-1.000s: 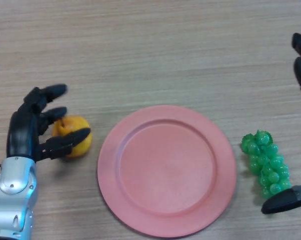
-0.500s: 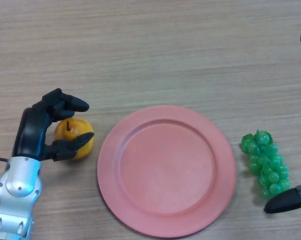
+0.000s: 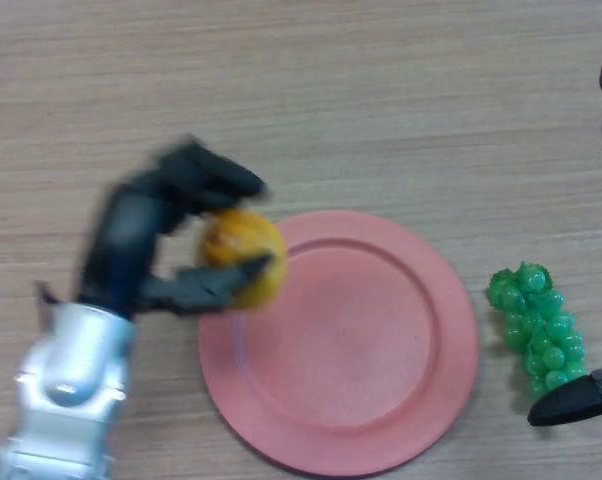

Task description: Pick up the yellow pear and place it on the plate

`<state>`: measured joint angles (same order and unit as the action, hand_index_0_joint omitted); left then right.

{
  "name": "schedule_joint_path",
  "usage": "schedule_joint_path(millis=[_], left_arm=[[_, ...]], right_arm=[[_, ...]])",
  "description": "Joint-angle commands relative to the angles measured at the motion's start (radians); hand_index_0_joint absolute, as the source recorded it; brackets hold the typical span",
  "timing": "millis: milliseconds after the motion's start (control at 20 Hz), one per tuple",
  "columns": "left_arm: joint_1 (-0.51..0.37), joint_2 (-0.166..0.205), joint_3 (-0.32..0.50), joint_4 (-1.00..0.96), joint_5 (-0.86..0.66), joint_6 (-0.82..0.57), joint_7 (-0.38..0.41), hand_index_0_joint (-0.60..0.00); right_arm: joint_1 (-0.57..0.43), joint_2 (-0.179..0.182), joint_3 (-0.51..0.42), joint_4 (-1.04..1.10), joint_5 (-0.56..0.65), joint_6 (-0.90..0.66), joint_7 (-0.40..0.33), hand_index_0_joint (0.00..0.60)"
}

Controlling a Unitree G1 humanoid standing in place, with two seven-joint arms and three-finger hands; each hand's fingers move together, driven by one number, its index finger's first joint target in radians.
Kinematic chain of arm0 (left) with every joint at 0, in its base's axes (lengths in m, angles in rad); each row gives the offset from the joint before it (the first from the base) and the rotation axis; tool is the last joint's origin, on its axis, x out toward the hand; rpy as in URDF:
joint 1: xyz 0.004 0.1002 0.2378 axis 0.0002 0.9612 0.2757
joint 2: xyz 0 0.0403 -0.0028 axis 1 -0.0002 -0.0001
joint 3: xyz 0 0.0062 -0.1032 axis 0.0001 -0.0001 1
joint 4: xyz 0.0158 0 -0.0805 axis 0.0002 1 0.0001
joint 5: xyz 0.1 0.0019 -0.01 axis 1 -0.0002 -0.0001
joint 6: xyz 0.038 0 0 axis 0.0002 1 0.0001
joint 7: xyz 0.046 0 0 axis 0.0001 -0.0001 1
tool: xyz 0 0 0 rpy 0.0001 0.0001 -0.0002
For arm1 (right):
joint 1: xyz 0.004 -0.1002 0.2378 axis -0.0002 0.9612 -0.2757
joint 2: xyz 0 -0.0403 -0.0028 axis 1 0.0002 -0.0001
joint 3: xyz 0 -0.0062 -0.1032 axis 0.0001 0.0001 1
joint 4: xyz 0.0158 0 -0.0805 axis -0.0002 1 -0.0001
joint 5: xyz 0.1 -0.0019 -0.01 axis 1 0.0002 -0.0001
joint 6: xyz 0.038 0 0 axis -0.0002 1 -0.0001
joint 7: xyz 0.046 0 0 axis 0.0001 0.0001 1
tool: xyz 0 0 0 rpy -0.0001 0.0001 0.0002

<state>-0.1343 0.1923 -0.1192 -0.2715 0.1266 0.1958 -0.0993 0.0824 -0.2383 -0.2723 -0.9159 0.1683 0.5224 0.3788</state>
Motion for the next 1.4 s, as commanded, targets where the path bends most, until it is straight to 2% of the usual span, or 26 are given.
schedule_joint_path(millis=[50,200,350,550,700,750,800,850,900,950,1000,1150,1400], left_arm=[[-0.029,0.002,-0.016,-0.014,0.043,-0.125,0.022,-0.6],[-0.052,-0.002,-0.074,0.057,-0.029,-0.112,0.068,-0.6],[-0.093,-0.002,-0.099,0.122,-0.082,-0.096,0.057,-0.6],[-0.132,-0.002,-0.134,0.203,-0.16,-0.139,0.152,-0.6],[-0.129,-0.002,-0.143,0.205,-0.092,-0.127,0.145,-0.6],[-0.129,-0.002,-0.141,0.202,-0.092,-0.123,0.144,-0.5],[-0.127,-0.002,-0.136,0.196,-0.087,-0.121,0.143,-0.35],[-0.123,-0.002,-0.127,0.185,-0.08,-0.119,0.139,-0.25],[-0.115,-0.002,-0.099,0.154,-0.069,-0.113,0.13,-0.101],[-0.101,-0.002,-0.058,0.097,-0.05,-0.085,0.101,-0.018],[-0.088,-0.002,-0.011,0.035,-0.043,-0.052,0.063,0.0],[-0.066,0.006,0.108,-0.098,-0.128,-0.017,0.047,0.0],[-0.005,0.099,0.323,-0.243,-0.342,0.015,0.014,0.0]], right_arm=[[-0.016,-0.024,-0.055,-0.05,0.039,-0.1,-0.028,0.0],[-0.018,-0.022,-0.062,-0.044,0.047,-0.115,-0.037,0.0],[-0.019,-0.031,-0.073,-0.043,0.05,-0.082,-0.034,0.0],[-0.022,-0.032,-0.076,-0.028,0.015,-0.111,-0.019,0.0],[-0.025,-0.031,-0.071,-0.021,0.003,-0.116,-0.024,0.0],[-0.026,-0.031,-0.07,-0.021,0.001,-0.115,-0.024,0.0],[-0.026,-0.032,-0.066,-0.021,-0.004,-0.113,-0.023,0.0],[-0.027,-0.032,-0.062,-0.02,-0.009,-0.113,-0.021,0.0],[-0.028,-0.03,-0.052,-0.019,-0.012,-0.111,-0.02,0.0],[-0.036,-0.031,-0.042,-0.019,-0.006,-0.097,-0.024,0.0],[-0.05,-0.037,-0.035,-0.026,0.013,-0.062,-0.029,0.0],[-0.063,-0.039,0.002,0.001,-0.002,-0.086,-0.052,0.0],[-0.062,-0.041,0.019,0.057,-0.036,-0.165,-0.025,0.0]])
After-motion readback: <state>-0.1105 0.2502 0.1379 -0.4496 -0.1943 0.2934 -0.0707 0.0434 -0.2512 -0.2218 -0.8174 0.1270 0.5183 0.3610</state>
